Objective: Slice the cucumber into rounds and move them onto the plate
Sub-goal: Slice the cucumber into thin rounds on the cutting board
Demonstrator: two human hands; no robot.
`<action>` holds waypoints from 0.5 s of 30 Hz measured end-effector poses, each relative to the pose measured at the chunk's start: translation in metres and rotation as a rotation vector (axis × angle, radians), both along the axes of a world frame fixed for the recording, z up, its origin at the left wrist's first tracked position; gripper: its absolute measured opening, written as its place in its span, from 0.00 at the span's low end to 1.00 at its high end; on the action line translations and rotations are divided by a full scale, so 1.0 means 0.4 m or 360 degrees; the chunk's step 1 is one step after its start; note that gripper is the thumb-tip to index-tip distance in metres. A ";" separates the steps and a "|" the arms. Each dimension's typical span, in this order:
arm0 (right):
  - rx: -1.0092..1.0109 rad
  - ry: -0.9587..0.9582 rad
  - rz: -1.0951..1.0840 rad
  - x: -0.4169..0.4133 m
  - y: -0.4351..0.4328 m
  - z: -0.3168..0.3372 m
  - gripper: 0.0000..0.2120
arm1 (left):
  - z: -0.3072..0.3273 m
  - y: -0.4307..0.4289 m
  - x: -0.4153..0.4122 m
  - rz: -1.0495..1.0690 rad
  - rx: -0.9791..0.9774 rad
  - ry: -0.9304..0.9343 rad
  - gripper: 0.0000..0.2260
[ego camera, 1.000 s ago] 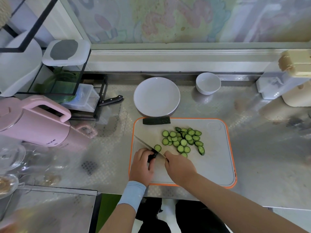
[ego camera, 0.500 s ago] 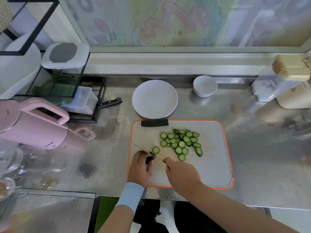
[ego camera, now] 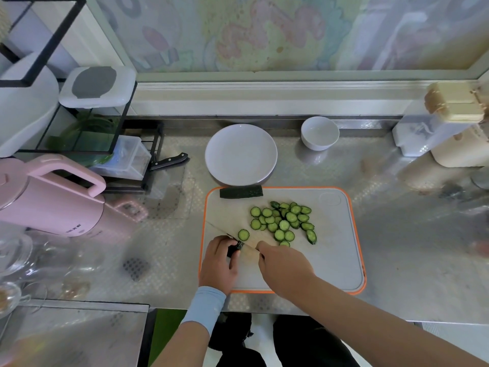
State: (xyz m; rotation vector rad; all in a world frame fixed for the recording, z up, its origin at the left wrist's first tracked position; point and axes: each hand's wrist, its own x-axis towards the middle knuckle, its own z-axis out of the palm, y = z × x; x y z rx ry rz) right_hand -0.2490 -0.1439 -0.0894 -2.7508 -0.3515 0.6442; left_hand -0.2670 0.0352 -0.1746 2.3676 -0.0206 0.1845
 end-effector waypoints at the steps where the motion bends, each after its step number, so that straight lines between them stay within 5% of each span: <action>1: 0.0001 0.0012 -0.0001 0.002 0.003 -0.003 0.10 | 0.000 0.000 0.000 0.0004 0.0005 0.0003 0.10; 15: 0.0082 0.0160 -0.0080 0.029 0.025 -0.060 0.07 | 0.005 -0.007 -0.003 -0.0017 0.0017 0.0049 0.09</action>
